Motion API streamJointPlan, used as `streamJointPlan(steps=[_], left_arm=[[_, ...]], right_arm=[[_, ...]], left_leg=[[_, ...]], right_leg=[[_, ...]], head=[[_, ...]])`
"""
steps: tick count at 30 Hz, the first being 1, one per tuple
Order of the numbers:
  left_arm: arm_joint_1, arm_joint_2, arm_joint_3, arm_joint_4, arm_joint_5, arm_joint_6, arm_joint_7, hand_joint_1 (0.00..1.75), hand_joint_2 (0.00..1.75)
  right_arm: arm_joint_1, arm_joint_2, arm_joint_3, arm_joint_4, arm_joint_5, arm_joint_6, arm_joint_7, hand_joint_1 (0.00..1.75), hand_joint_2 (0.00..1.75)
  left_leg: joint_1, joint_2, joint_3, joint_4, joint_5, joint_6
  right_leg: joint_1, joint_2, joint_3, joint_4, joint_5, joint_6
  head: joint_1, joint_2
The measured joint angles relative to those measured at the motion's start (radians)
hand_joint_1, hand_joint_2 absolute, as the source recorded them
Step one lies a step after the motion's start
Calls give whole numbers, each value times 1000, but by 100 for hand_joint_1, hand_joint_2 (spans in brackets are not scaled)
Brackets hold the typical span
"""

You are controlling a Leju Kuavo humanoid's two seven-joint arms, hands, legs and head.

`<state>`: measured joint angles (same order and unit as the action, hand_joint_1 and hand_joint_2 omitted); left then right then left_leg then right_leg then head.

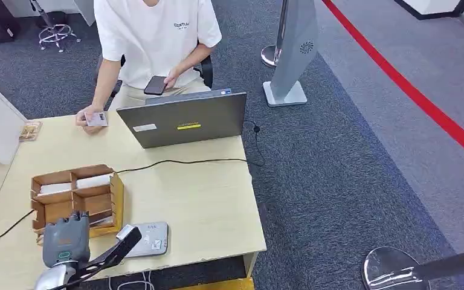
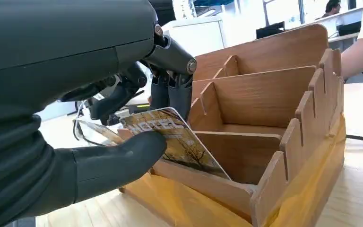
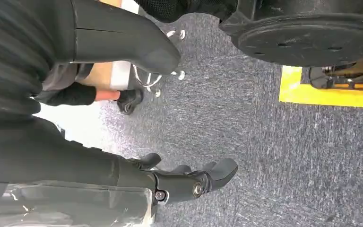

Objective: Pass the card to the sensor for recognition and then transmit it.

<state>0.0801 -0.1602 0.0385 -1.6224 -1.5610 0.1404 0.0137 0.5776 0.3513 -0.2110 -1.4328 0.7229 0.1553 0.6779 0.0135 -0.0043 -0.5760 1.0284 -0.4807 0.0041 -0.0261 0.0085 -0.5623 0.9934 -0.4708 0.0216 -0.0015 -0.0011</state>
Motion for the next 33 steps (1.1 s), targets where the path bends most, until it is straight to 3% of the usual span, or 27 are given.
streamJointPlan(steps=[23,27,33], left_arm=[[0,-4,8,-13,1,-15,0,175,175],[-7,-16,4,-64,2,-84,9,175,175],[-49,-19,-75,-182,6,-295,83,175,175]], right_arm=[[0,0,-1,-2,17,10,-4,0,175],[-4,0,-7,0,34,23,-23,0,175],[-29,0,-49,14,68,55,-62,0,175]], left_leg=[[0,0,0,0,0,0],[0,0,0,0,0,0],[0,0,0,0,0,0]], right_leg=[[0,0,0,0,0,0],[0,0,0,0,0,0],[0,0,0,0,0,0]], head=[[0,0],[0,0],[0,0]])
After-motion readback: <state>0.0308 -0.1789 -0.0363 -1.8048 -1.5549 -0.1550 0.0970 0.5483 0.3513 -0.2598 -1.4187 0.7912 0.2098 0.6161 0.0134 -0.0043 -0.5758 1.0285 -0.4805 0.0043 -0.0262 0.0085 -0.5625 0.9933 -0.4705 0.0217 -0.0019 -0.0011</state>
